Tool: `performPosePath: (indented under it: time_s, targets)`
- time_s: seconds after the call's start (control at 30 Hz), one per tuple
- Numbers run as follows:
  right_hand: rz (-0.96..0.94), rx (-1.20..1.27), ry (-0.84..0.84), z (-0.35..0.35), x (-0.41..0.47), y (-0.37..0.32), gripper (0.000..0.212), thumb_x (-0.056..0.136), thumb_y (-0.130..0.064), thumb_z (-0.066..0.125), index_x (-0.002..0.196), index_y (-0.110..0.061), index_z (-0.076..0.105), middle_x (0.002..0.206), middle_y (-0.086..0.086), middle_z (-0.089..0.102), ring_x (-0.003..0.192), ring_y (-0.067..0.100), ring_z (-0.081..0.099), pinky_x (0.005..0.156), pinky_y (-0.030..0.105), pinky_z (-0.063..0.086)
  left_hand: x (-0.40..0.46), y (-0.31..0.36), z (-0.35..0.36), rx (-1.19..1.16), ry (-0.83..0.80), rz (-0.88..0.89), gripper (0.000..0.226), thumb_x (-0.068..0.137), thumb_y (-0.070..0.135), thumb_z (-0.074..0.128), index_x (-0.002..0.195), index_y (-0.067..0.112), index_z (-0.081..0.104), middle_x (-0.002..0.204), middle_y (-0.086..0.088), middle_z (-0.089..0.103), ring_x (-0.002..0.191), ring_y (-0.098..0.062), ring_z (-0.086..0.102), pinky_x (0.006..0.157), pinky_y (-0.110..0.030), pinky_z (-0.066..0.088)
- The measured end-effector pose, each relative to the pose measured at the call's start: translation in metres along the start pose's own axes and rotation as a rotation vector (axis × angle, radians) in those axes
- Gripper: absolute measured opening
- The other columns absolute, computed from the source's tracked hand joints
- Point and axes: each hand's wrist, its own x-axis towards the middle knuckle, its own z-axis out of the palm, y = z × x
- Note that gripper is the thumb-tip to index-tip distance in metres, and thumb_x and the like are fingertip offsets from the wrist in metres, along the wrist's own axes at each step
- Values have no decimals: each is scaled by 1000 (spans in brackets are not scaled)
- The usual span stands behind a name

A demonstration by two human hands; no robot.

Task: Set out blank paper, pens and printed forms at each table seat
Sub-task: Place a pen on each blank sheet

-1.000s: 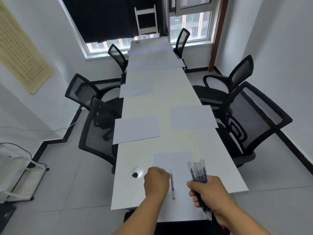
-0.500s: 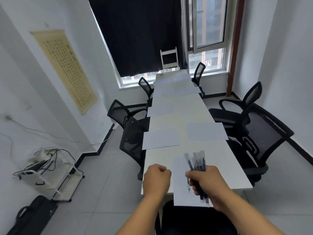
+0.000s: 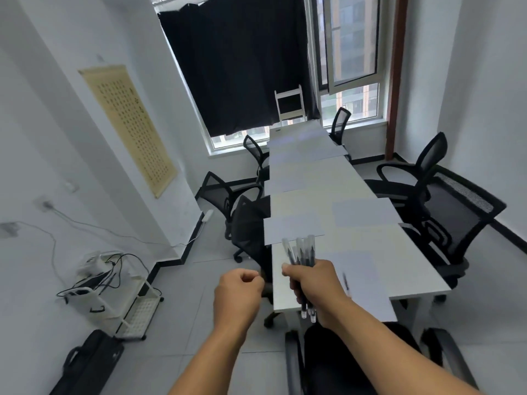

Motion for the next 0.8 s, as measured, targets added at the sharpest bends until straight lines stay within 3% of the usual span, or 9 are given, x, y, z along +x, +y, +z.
performPosePath:
  time_s: [0.23,0.47,0.6,0.8]
  targets:
    - [-15,-23,35,136,-23,28,31,96,-24,76,74,-5,69,55,8,59,45,21,48,49,30,40,46,-59,-105,-32,-44,29,19,93,18,70,80,28,78,74,7,77,78,-20,76,77,-48,66]
    - [-37,-51,14,224,-33,27,27,96,-20,77,75,-6,66,57,8,57,46,20,47,47,29,39,86,-92,-181,-32,-27,25,18,94,21,70,79,28,78,72,7,77,77,-20,77,73,-47,66]
    - [-65,-60,11,256,-16,20,22,97,-19,76,84,-3,70,57,7,58,48,22,49,50,33,43,119,-103,-204,-49,-14,21,22,95,20,68,76,23,78,72,5,77,81,-27,77,74,-49,66]
    - [-90,-23,37,285,42,11,23,98,-20,77,80,-8,68,60,9,59,51,23,50,58,37,47,182,-107,-205,-64,-28,-11,19,94,25,69,79,29,79,72,13,77,79,-17,76,79,-46,68]
